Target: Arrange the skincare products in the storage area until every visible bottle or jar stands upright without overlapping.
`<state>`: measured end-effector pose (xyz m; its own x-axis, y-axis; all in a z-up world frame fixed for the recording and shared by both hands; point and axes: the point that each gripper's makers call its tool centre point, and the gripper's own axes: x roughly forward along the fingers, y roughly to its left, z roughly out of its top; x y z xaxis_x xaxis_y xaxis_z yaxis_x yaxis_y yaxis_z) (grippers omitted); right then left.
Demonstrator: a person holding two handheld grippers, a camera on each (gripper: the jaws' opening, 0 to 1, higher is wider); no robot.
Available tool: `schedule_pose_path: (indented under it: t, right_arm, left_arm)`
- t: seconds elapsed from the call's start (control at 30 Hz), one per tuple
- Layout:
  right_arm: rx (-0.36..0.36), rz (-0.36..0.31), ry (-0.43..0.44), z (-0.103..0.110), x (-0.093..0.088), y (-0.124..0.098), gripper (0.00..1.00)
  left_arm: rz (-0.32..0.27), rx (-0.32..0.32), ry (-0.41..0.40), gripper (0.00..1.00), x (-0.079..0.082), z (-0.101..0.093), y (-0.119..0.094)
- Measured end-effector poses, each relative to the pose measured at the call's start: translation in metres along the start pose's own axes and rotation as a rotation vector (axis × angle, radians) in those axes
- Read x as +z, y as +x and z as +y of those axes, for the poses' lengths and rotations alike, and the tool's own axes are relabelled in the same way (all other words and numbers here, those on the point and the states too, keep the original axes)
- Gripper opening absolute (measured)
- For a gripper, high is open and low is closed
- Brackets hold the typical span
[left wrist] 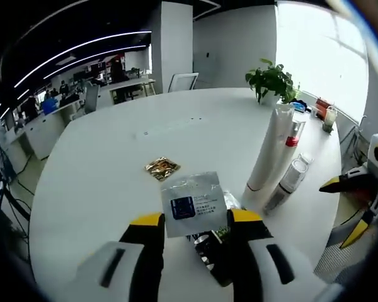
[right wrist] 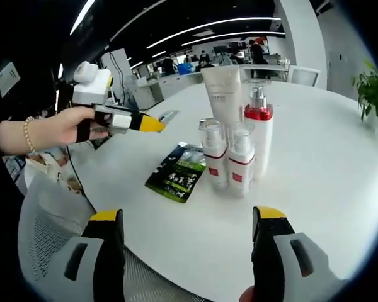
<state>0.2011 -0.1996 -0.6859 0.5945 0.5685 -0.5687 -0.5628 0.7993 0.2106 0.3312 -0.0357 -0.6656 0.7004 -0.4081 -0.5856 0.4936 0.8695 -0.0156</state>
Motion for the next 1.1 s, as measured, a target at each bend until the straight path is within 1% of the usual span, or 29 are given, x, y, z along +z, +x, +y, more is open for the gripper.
schedule_pose_path:
  t: [0.17,0.23,0.3,0.33,0.37,0.43,0.47,0.53,0.7,0.87,0.93,0.97,1.03,1.1]
  right_arm:
    - [0.007,0.005,-0.013,0.003,0.001,0.001,0.82]
    - [0.017,0.008,-0.032,0.01,0.005,0.0,0.81]
    - [0.047,-0.023,-0.034,0.02,0.016,0.002,0.78]
    - [0.078,-0.059,-0.014,0.029,0.025,0.004,0.77]
    - [0.096,-0.072,-0.002,0.033,0.027,0.007,0.76]
    - [0.113,-0.077,-0.02,0.04,0.035,0.012,0.73]
    - [0.131,-0.083,-0.052,0.045,0.04,0.015,0.71]
    - [0.15,-0.08,-0.062,0.051,0.045,0.02,0.68]
    - [0.198,-0.085,-0.091,0.062,0.057,0.031,0.66]
    - [0.252,-0.122,-0.065,0.073,0.075,0.04,0.62]
    - [0.313,-0.161,-0.018,0.086,0.085,0.042,0.63]
    - [0.331,-0.164,0.006,0.088,0.087,0.045,0.63]
    - [0.332,-0.159,0.002,0.091,0.09,0.051,0.59]
    - [0.356,-0.172,0.024,0.098,0.095,0.055,0.57]
  left_arm:
    - [-0.003,0.006,-0.008,0.39,-0.007,0.003,-0.011]
    - [-0.005,0.012,-0.01,0.39,-0.012,0.004,-0.02]
    - [-0.007,0.013,0.006,0.39,-0.012,0.004,-0.027]
    - [-0.009,0.014,0.017,0.39,-0.014,0.004,-0.03]
    - [-0.009,0.016,0.021,0.39,-0.015,0.004,-0.033]
    - [-0.011,0.021,0.026,0.39,-0.017,0.006,-0.038]
    - [-0.012,0.022,0.028,0.39,-0.018,0.005,-0.041]
    - [-0.011,0.027,0.027,0.39,-0.022,0.006,-0.045]
    - [-0.011,0.029,0.027,0.39,-0.029,0.002,-0.057]
    - [-0.019,0.026,0.045,0.39,-0.032,-0.006,-0.068]
    - [-0.026,0.024,0.048,0.39,-0.033,-0.007,-0.07]
    - [-0.028,0.021,0.046,0.39,-0.034,-0.008,-0.072]
    - [-0.037,0.001,0.041,0.39,-0.032,-0.014,-0.077]
    - [-0.048,-0.013,0.035,0.39,-0.031,-0.017,-0.081]
